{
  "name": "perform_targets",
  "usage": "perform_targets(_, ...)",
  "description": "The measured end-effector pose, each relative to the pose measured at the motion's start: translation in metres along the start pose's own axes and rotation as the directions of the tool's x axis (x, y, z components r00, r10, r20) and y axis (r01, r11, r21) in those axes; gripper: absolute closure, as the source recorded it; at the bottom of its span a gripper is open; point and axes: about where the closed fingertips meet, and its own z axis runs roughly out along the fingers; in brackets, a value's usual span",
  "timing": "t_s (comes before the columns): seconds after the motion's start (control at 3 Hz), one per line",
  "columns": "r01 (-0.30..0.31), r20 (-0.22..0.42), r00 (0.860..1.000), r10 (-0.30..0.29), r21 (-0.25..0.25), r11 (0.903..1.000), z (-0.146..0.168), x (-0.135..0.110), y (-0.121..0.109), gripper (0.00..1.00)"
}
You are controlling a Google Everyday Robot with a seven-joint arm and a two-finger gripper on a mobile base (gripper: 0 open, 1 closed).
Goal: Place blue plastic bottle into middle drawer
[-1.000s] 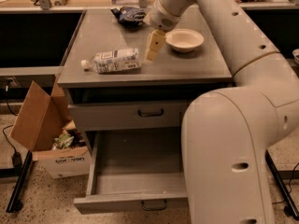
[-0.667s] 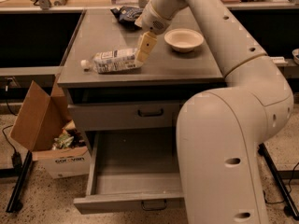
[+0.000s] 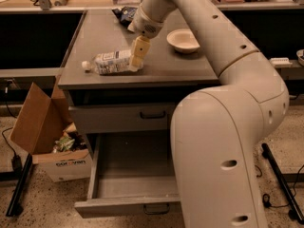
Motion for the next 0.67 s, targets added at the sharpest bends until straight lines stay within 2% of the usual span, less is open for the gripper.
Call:
perform_targets(0.33,0.029,-0.090,0.995,-0.034,-0.063,0.9976,0.029,-0.016,0.017,0.00)
perform_targets(0.67,0.024,-0.134,0.990,-0.037,-0.094,0.9953,0.047,-0.019,0.025,0.00)
